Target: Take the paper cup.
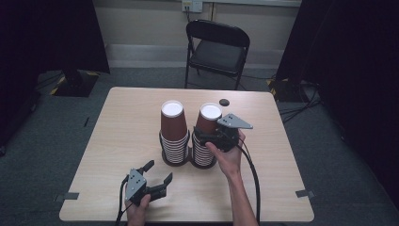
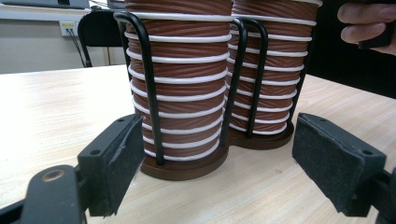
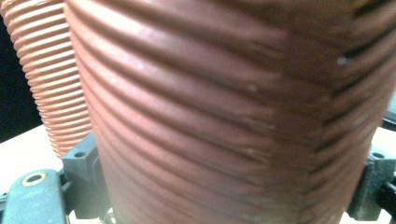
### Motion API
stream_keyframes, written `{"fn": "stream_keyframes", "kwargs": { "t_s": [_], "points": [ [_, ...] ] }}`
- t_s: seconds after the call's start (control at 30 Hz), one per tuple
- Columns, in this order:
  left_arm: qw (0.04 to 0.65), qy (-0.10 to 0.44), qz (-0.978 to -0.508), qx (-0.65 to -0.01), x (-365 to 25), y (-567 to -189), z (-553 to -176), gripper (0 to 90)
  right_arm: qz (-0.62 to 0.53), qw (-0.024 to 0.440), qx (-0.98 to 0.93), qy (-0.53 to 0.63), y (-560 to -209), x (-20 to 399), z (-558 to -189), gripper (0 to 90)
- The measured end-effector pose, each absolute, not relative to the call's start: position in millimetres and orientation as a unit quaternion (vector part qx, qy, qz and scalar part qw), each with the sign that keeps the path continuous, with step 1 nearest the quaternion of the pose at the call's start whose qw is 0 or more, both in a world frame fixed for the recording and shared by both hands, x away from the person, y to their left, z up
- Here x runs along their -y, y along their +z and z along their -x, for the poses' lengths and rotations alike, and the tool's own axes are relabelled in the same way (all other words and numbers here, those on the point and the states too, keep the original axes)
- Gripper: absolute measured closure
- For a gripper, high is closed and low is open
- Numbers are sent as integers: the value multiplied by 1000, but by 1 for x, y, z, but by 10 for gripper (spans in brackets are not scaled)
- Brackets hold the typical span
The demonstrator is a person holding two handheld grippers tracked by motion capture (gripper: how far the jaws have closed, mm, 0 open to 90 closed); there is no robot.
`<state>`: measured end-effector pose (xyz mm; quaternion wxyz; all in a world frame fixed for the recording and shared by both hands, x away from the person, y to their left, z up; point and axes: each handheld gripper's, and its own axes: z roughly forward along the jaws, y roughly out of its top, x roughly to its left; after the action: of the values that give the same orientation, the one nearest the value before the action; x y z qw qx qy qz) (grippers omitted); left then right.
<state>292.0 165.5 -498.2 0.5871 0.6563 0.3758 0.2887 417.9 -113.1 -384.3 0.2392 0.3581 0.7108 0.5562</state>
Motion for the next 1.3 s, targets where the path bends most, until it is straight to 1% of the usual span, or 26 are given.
{"fn": "stream_keyframes", "kwargs": {
  "t_s": [0.2, 0.47, 0.8, 1.0, 1.3],
  "points": [
    [587, 282, -664, -368, -165, -498, -293, 167, -358, 237, -711, 557, -384, 113, -418, 114],
    [587, 285, -661, -370, -165, -498, -292, 163, -356, 236, -710, 560, -382, 113, -417, 117],
    [586, 285, -659, -375, -165, -498, -293, 160, -349, 232, -700, 578, -373, 117, -417, 122],
    [590, 280, -654, -381, -166, -498, -293, 162, -350, 238, -692, 584, -368, 117, -415, 124],
    [587, 284, -659, -376, -165, -498, -293, 162, -349, 240, -686, 592, -361, 119, -416, 124]
  ]
}}
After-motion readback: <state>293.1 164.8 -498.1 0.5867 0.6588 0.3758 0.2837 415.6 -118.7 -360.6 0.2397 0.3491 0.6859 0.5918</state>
